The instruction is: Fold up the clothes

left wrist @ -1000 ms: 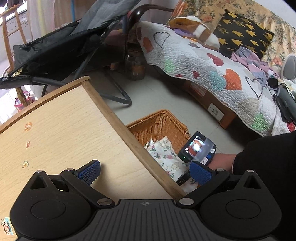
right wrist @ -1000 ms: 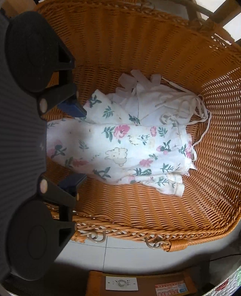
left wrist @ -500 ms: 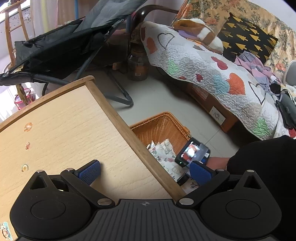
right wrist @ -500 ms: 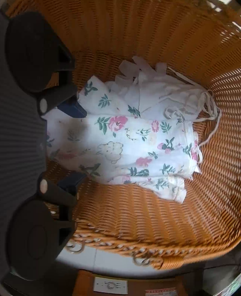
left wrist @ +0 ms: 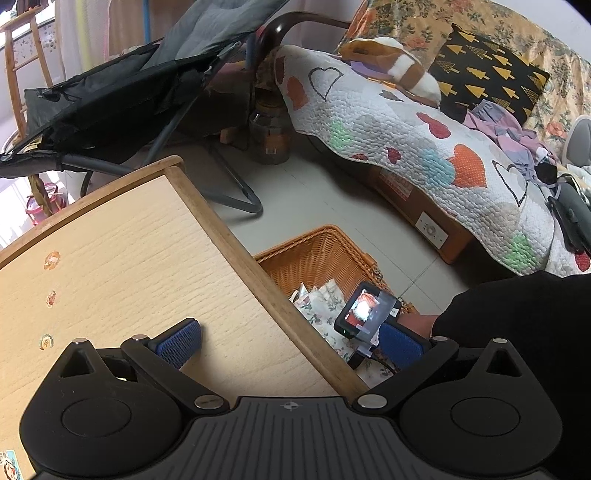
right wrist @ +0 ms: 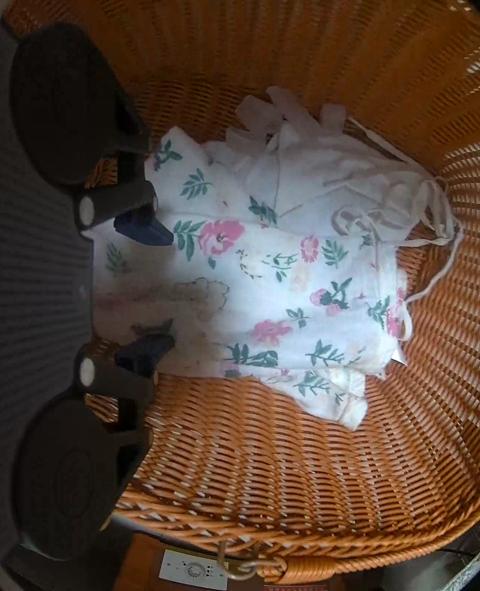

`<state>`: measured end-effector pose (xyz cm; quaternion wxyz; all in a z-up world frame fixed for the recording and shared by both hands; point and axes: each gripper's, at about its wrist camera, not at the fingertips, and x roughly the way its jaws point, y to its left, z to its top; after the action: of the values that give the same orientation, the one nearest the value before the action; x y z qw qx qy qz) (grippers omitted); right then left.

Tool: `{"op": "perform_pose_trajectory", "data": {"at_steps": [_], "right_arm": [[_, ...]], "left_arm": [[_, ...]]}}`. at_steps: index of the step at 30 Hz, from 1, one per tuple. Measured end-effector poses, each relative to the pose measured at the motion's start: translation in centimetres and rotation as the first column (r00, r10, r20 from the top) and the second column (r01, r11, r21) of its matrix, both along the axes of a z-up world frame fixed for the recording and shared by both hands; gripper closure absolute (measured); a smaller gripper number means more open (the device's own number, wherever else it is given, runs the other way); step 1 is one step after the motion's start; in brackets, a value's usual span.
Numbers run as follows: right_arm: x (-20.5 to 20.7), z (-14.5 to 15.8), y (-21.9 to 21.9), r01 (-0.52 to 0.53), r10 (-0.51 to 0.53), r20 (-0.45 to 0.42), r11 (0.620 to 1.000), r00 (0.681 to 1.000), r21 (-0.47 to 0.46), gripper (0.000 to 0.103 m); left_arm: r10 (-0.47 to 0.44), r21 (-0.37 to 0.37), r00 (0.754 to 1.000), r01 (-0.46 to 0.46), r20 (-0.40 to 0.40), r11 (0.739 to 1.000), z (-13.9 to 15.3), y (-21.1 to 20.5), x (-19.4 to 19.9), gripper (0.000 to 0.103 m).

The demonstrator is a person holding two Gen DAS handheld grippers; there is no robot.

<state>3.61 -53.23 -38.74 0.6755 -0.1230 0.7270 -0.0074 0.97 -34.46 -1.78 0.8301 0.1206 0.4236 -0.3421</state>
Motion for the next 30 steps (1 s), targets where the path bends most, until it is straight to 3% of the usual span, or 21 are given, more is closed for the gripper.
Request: {"op": "perform_pose_trajectory", "data": {"at_steps": [6,10,14,20,30], "right_arm": [[-0.1,-0.8,-0.2,-0.001,0.001,-0.014,1.0,1.0,-0.004,0.064],[-0.2,-1.2,-0.3,-0.001,0.001,-0.041,1.0,0.999,0.001,0.087],[-0.4,-1.3,-0.6,0.0,0.0,-0.065,1.0,0.998,0.0,0.096],[-0.4,0.1,-1.2,0.027,-0.024,-0.057,0.998,0.998,0.053,0.102],[-1.2,4.1,-0.2,0.02,-0.012,-0.062,0.991,0.998,0.129,0.102]], "left_arm": [[0.002,0.003,1.0,-0.002,0.001,1.0,0.0,-0.1,0.1,0.0],[0.002,0.014,1.0,-0.002,0.011,1.0,0.0,-0.3,0.1,0.0],[-0.004,0.025,1.0,0.004,0.02,1.0,0.0,-0.3,0.0,0.0],[0.024,0.014,1.0,-0.025,0.006,1.0,0.2,0.2,0.0,0.0],[0.065,0.006,0.998,-0.065,0.003,0.998,1.5,1.8,-0.5,0.0]]}}
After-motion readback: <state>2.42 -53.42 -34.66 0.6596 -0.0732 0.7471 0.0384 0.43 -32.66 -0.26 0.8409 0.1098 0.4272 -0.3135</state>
